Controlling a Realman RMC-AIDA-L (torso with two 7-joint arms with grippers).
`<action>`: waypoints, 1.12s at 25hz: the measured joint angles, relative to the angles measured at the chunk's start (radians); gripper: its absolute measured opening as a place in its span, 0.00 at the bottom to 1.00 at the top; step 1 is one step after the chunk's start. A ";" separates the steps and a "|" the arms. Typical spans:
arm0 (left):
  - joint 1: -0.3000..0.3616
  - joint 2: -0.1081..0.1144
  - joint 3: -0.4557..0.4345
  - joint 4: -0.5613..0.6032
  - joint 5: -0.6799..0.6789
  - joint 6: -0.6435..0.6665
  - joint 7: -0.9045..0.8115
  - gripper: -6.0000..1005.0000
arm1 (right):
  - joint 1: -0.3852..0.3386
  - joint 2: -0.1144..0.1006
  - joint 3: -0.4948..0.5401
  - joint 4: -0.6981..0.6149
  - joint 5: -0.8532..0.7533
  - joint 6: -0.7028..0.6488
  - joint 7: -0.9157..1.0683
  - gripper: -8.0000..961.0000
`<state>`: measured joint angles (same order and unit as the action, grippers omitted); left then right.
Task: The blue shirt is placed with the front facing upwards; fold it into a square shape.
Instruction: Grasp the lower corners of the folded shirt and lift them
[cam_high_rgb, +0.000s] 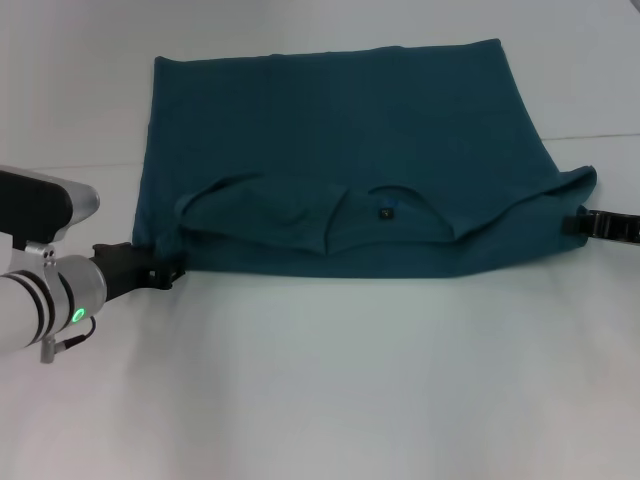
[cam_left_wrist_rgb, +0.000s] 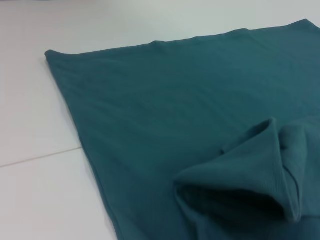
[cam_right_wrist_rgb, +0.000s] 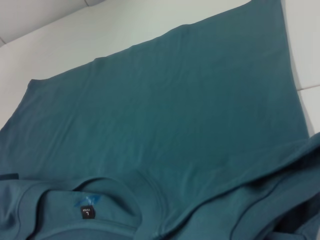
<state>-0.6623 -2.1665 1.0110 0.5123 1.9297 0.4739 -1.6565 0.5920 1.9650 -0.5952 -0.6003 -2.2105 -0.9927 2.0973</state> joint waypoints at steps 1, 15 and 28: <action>0.000 0.000 0.000 0.000 0.000 0.000 0.000 0.55 | 0.000 0.000 0.000 0.000 0.000 0.000 0.000 0.04; -0.020 0.003 0.000 -0.026 0.002 -0.031 0.006 0.11 | 0.000 0.001 0.000 -0.004 0.000 -0.001 0.000 0.04; 0.013 0.003 -0.014 0.022 0.008 0.013 -0.018 0.02 | -0.002 -0.005 0.013 -0.007 0.001 -0.028 -0.015 0.04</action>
<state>-0.6490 -2.1634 0.9970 0.5341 1.9378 0.4874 -1.6750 0.5903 1.9595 -0.5822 -0.6073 -2.2099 -1.0210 2.0825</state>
